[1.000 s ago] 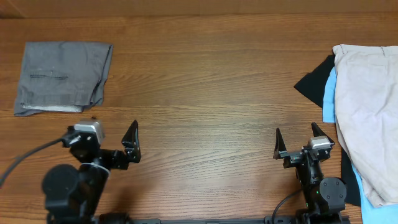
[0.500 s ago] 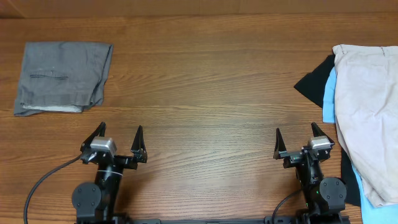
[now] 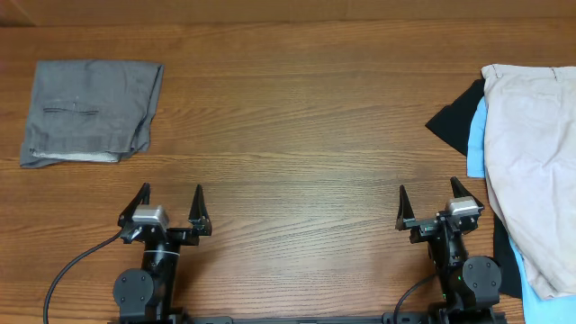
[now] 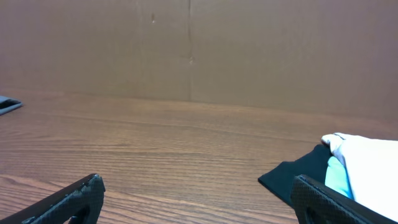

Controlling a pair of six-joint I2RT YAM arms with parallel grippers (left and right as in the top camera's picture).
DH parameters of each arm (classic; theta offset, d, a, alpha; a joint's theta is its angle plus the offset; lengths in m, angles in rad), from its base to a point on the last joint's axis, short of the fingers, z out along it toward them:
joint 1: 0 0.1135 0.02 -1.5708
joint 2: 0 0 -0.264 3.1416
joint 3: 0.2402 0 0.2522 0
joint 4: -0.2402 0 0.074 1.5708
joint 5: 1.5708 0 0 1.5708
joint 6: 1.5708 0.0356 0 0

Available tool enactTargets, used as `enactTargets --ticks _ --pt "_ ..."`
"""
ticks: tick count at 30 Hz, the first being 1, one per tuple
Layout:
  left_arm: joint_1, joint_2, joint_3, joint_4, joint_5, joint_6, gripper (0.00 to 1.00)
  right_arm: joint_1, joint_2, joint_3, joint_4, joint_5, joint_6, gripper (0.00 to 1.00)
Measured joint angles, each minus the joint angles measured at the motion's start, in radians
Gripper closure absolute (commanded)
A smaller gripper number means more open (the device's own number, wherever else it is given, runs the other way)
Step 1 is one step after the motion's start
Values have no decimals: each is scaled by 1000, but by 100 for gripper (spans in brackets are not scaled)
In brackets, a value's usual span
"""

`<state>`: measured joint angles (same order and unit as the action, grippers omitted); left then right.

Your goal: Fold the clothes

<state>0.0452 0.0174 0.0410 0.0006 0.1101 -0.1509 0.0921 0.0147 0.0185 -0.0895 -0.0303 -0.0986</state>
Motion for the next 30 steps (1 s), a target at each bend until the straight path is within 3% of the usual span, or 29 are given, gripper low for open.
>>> enactTargets --ticks 9,30 --pt "-7 -1 -29 -78 -57 0 0 0 0 0 0 0 0 0" --pt "-19 -1 -29 -80 -100 0 0 0 0 0 0 0 0 0"
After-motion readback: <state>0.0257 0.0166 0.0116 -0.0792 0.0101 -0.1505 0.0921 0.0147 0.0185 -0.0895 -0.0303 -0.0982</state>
